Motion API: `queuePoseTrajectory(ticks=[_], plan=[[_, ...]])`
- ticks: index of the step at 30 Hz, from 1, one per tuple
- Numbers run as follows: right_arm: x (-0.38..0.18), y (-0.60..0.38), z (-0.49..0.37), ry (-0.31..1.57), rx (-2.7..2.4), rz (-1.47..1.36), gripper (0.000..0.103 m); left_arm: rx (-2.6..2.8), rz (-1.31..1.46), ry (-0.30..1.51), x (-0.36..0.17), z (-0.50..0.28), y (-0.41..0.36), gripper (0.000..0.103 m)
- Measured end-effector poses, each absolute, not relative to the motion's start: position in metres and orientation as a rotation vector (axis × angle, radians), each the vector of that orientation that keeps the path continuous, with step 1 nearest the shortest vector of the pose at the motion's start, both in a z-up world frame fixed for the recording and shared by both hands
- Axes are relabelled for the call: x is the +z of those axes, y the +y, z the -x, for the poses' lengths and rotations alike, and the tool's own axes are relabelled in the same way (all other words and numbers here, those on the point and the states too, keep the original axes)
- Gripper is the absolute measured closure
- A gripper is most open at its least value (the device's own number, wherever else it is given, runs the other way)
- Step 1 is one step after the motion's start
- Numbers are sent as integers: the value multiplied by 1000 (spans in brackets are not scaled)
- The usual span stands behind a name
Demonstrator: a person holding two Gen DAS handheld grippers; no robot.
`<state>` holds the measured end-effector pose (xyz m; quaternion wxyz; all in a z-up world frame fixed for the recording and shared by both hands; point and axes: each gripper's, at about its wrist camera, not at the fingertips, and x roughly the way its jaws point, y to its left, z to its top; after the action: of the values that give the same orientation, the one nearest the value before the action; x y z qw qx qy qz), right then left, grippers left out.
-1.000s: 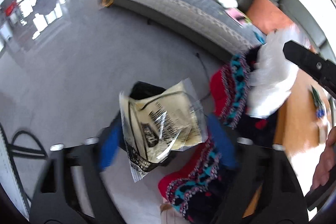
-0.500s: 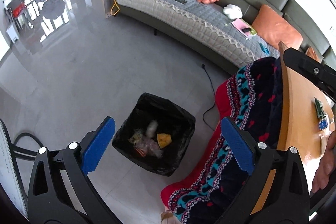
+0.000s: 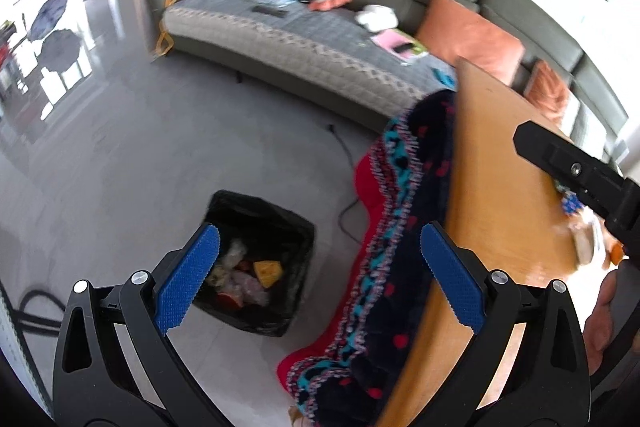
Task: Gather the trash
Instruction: 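Grasp the bread bag with right gripper while left gripper grasps green snack packet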
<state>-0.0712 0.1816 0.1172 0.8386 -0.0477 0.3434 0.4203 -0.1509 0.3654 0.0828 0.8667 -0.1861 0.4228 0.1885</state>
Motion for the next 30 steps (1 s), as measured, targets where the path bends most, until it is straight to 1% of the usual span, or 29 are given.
queuePoseTrajectory(ticks=[6,8,12,15,16,17,23,30], plan=[[121,98,44,714,777,58,38,287,343,890,92,114,297,6],[119,70,35,712,735,44,33,255,328,893,93,104,275,6],[114,17,16,713,659,13,30,185,293,906,95,80,226,6],[108,-23,-1,724,590,-8,24,146,270,916,95,66,199,6],[104,-37,-7,733,567,-11,20,130,268,921,94,61,189,6],[101,-48,-13,744,548,-10,19,123,269,923,93,57,182,6],[80,-97,-41,786,479,41,18,87,297,949,88,24,143,6],[44,-114,-76,863,464,122,18,90,278,983,80,-7,109,6]])
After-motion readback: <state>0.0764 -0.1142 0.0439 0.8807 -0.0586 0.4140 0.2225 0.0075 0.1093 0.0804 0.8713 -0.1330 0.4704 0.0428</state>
